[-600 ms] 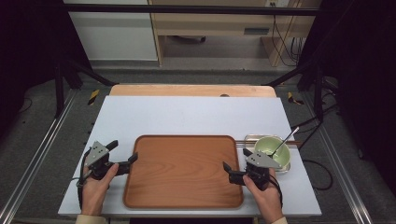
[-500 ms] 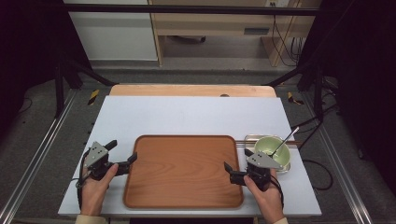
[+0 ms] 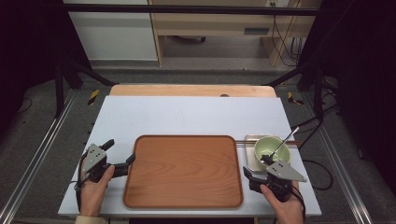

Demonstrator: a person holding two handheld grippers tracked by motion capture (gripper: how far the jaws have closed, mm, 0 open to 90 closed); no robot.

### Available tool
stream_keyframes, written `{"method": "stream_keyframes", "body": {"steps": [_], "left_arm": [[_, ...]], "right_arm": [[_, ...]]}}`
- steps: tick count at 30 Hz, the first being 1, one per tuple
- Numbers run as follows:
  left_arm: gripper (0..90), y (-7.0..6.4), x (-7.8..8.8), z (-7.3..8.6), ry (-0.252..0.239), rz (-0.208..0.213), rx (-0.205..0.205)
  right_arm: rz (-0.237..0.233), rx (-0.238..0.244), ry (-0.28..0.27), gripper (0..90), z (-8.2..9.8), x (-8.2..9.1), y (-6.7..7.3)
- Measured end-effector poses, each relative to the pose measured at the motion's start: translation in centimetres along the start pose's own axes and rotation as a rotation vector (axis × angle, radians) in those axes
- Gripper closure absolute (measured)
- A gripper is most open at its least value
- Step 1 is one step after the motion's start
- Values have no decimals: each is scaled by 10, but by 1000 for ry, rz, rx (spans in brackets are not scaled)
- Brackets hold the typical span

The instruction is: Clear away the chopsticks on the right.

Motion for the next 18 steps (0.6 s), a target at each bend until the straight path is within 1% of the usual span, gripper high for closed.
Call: {"method": "stream_keyframes", "body": {"steps": [1,3,5,8,9,10,11,12,15,16,18], "left_arm": [[21,1,-1,1,-1,-5,-1],[21,1,-2,2,3,-8,-1],[21,1,-2,1,1,-9,1],[20,2,-2,1,-9,-10,4],[20,2,-2,1,-11,-10,5],[20,2,-2,1,-12,-11,6],[19,3,-2,1,-14,-11,6],[19,3,-2,1,-14,-13,7],[20,5,-4,1,-19,-22,11],[20,6,-4,1,-19,-24,13],[20,5,-4,1,-21,-24,8]], "right_arm": [[21,-2,-3,202,3,11,-4],[26,-4,-5,194,4,15,-5],[44,-11,-11,165,7,23,-10],[91,-31,-19,97,11,33,-18],[114,-45,-22,76,13,37,-23],[128,-60,-24,67,15,39,-28],[155,-80,-29,67,19,45,-36],[155,-80,-29,67,19,45,-36],[181,-106,-34,67,26,53,-49],[188,-110,-32,74,28,54,-52],[196,-128,-40,129,31,59,-58]]}}
Point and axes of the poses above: each handheld gripper's, and its own axes: x roughly backward along the jaws, z roughly out of its underside, y roughly to its left, the point moved 7 cm from there along -x, roughly forward along the jaws, and after that the axes turned 13 degrees about x, right-handed, at the moved point
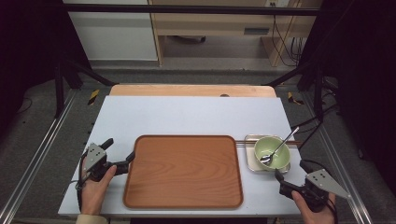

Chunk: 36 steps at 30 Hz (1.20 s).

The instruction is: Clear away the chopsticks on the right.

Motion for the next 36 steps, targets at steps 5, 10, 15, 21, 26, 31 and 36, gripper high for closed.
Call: {"method": "stream_keyframes", "body": {"steps": [5,10,15,21,26,31,36], "left_arm": [[20,-1,-2,2,12,1,-10],[28,-2,0,2,5,1,-12],[35,1,4,2,-6,-8,-3],[39,4,2,5,4,-21,-6],[41,1,0,5,9,-25,-21],[41,-2,-3,8,24,-24,-37],[45,-5,-5,10,37,-20,-53]], "right_arm": [[18,-30,-6,313,-1,10,-12],[54,-54,24,583,-1,16,-34],[60,-121,122,812,13,5,-75],[2,-133,231,900,24,-57,-114],[-47,-116,290,900,30,-96,-121],[-68,-106,338,900,33,-127,-129],[-99,-103,376,900,33,-146,-136]]}}
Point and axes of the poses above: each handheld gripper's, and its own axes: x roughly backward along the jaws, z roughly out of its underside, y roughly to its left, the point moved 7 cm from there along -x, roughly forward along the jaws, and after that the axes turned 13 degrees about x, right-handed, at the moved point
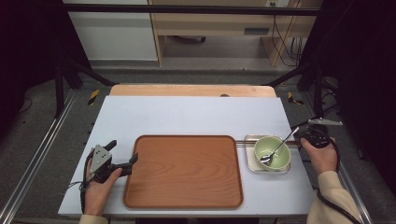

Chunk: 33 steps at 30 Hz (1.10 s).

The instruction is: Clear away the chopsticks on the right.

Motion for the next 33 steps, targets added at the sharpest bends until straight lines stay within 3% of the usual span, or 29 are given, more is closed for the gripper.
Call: {"method": "stream_keyframes", "body": {"steps": [15,33], "left_arm": [[46,2,2,-1,-8,-5,4],[46,5,2,-1,-8,-12,9]], "right_arm": [[-59,37,97,900,5,-14,8],[-124,78,141,900,15,10,24]]}}
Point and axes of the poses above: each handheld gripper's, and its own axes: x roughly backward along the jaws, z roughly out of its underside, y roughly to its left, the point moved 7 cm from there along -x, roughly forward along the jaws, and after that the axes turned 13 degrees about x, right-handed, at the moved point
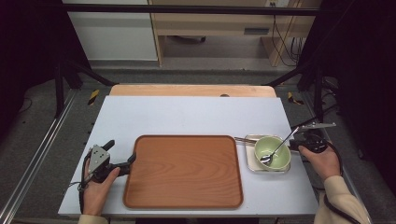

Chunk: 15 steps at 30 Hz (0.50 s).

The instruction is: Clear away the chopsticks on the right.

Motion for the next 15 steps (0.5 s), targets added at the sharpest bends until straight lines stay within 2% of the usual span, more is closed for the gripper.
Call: {"method": "stream_keyframes", "body": {"steps": [15], "left_arm": [[46,1,0,0,-4,-1,8]], "right_arm": [[-57,1,3,900,9,13,19]]}}
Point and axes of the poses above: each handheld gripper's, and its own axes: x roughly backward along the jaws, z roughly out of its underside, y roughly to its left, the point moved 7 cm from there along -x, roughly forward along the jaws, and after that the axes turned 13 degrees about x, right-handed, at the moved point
